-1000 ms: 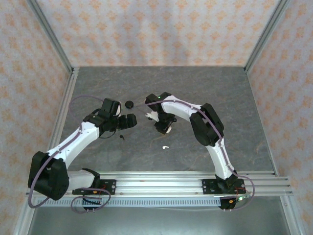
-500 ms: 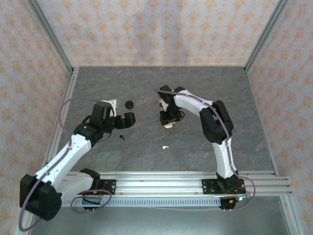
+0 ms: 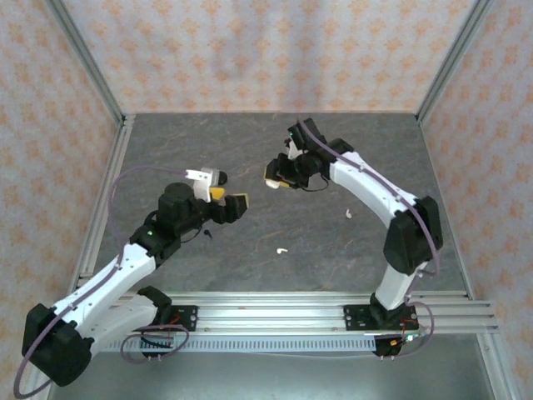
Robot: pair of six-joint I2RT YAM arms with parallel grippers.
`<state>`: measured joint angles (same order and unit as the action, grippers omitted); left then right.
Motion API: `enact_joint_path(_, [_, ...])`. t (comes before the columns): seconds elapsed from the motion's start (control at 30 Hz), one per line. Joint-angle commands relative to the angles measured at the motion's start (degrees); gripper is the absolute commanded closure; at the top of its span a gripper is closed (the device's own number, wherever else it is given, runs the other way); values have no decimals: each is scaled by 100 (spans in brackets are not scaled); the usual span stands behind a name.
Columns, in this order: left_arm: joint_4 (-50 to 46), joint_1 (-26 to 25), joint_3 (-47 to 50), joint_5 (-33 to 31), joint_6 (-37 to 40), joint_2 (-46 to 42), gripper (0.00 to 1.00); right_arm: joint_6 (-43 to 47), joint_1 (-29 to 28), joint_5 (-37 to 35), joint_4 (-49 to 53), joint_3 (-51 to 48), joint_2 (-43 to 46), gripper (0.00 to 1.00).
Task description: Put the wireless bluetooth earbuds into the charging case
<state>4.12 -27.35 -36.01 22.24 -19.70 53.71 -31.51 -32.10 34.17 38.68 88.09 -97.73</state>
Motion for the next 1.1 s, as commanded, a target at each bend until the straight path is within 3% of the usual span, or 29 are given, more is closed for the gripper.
enact_joint_path(0.0, [1211, -134, 14, -176, 61, 207, 11, -840, -35, 78, -505, -158, 577, 70])
enact_joint_path(0.37, [2389, -444, -504, 199, 150, 1097, 26, -1477, -209, -183, -613, -385, 1438, 69])
enact_joint_path(0.7, [2409, -692, -910, 281, 222, 1504, 28, -1627, -284, -212, -746, -563, 1658, 69])
enact_joint_path(1.07, [2615, -712, -1202, 250, 75, 1960, 43, -1832, -319, -71, -949, -608, 1778, 69])
